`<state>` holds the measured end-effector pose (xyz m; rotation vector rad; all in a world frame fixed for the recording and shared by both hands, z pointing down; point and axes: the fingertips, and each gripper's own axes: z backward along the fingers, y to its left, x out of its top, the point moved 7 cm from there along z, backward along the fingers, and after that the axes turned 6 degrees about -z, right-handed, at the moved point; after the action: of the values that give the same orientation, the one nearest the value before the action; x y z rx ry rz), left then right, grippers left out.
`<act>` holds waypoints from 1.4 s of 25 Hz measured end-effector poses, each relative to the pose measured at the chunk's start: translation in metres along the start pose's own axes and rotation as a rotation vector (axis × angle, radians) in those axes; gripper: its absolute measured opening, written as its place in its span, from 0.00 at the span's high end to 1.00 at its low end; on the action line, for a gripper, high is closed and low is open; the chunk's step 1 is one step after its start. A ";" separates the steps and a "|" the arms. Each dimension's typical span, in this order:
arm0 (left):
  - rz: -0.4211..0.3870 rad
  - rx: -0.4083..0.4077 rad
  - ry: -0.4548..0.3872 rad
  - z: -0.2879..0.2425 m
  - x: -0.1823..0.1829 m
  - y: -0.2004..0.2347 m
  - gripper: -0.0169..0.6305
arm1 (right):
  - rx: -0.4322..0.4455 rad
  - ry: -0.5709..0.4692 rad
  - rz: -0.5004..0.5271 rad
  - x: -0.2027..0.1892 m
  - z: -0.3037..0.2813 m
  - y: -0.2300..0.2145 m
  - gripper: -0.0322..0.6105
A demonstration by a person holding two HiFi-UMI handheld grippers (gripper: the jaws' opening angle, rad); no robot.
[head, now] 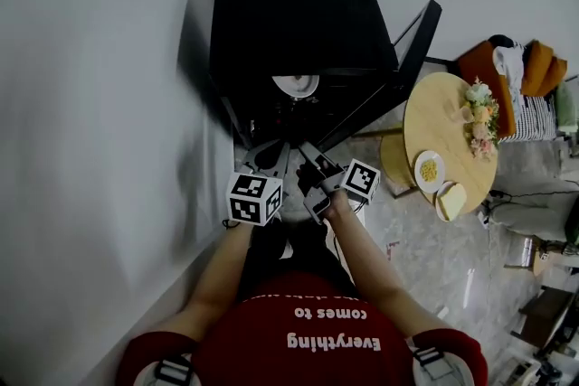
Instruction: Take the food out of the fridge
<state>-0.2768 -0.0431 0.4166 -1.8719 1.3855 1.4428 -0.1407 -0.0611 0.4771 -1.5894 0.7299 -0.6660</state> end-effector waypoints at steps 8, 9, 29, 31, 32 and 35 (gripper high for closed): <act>0.015 -0.034 0.000 -0.011 0.007 0.003 0.97 | -0.011 -0.062 -0.043 0.047 -0.055 -0.003 0.74; 0.004 -0.041 0.004 -0.012 0.008 0.000 0.97 | -0.005 -0.068 -0.044 0.053 -0.060 -0.001 0.74; 0.003 -0.036 0.021 -0.014 0.008 0.009 0.97 | 0.003 -0.136 -0.163 0.088 -0.109 -0.012 0.84; 0.007 -0.034 0.023 -0.014 0.009 0.010 0.97 | 0.011 -0.126 -0.170 0.085 -0.105 -0.008 0.85; 0.009 -0.034 0.024 -0.014 0.009 0.010 0.97 | 0.014 -0.120 -0.168 0.083 -0.102 -0.007 0.85; 0.010 -0.033 0.030 -0.014 0.007 0.009 0.97 | 0.025 -0.099 -0.157 0.078 -0.091 -0.010 0.85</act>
<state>-0.2783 -0.0610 0.4183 -1.9172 1.3952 1.4569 -0.1594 -0.1777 0.5007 -1.6556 0.5256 -0.7015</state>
